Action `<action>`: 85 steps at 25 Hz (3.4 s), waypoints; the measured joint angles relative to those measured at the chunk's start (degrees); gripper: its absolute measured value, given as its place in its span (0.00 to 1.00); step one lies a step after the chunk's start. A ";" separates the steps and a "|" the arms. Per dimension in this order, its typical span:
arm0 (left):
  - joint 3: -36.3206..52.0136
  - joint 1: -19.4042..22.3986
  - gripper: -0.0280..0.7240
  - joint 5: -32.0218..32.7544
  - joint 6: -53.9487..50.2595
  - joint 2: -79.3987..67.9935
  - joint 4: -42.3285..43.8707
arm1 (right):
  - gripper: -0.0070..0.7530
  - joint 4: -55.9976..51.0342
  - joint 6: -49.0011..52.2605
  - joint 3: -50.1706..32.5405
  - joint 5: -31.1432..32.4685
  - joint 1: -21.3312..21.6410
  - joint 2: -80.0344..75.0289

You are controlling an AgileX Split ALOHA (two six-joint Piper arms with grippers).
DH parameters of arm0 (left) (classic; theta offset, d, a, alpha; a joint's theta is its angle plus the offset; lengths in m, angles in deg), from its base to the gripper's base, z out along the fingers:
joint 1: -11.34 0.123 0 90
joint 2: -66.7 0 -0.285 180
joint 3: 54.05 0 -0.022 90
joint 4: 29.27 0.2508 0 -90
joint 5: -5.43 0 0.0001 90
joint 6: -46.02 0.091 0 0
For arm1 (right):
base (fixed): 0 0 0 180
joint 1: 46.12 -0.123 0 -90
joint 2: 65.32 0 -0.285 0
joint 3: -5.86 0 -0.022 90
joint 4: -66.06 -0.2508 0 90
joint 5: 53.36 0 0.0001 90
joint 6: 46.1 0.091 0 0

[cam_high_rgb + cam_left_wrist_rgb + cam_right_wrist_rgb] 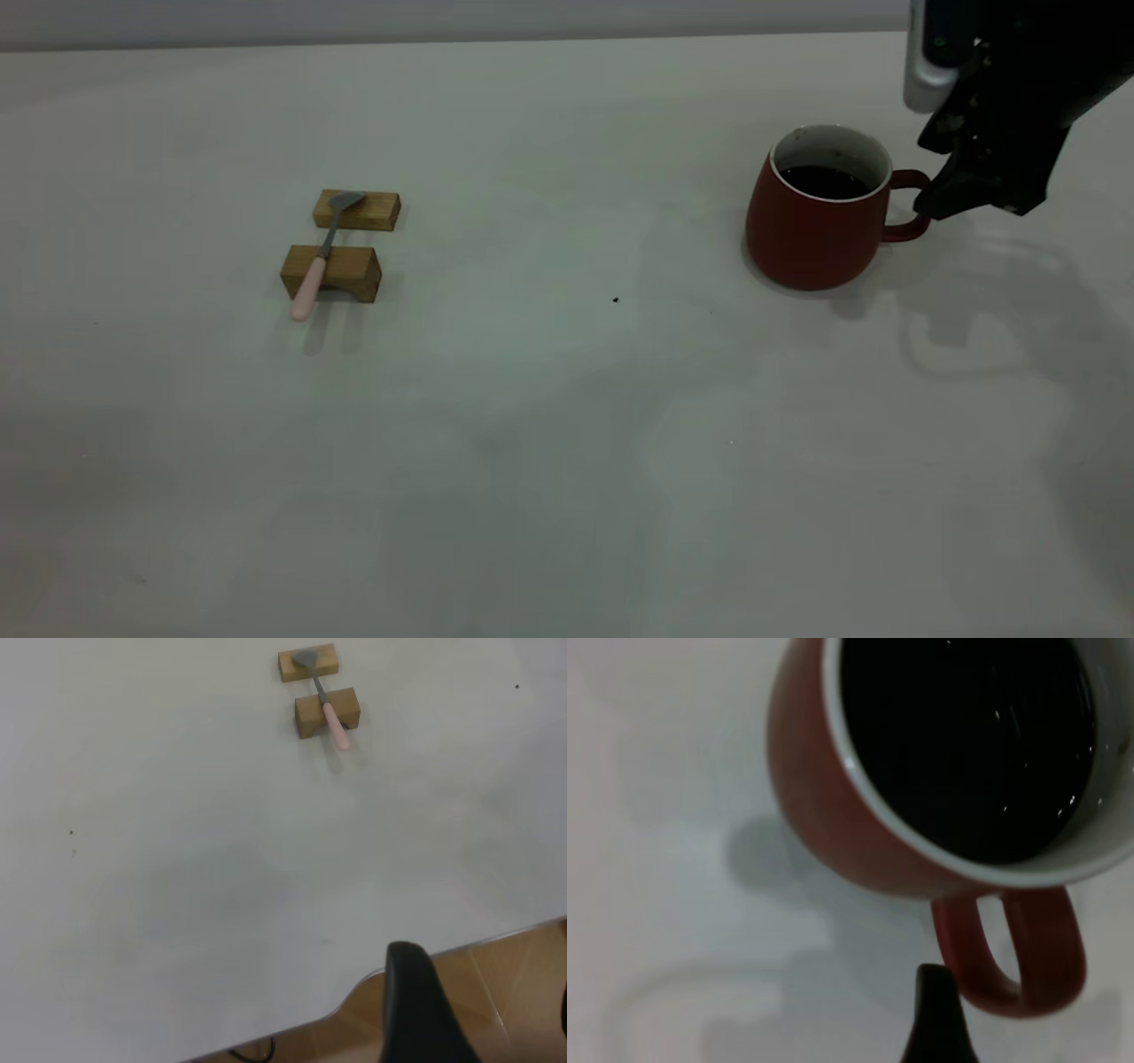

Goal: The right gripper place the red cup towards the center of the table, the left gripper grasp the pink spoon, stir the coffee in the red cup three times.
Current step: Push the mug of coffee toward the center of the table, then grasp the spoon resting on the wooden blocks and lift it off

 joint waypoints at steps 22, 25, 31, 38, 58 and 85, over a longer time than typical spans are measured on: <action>0.00 0.00 0.65 0.00 -0.05 0.00 0.05 | 0.78 -3.63 -0.21 11.79 1.44 -12.13 -9.49; 0.00 0.00 0.65 0.00 -0.05 0.00 0.05 | 0.78 -5.52 -0.21 13.55 2.30 -14.84 -9.55; 0.00 0.00 0.65 0.00 -0.05 0.00 0.05 | 0.78 -9.80 -0.21 16.97 2.50 -18.97 -9.55; 0.00 0.00 0.65 0.00 -0.05 0.00 0.05 | 0.78 -11.43 3.96 17.35 4.01 -19.50 -9.37; 0.00 0.00 0.65 0.00 0.00 0.00 0.05 | 0.78 11.36 81.70 15.44 44.25 -16.08 24.48; 0.00 0.00 0.65 0.00 0.00 0.00 0.05 | 0.78 41.15 114.63 -39.99 46.56 2.30 103.09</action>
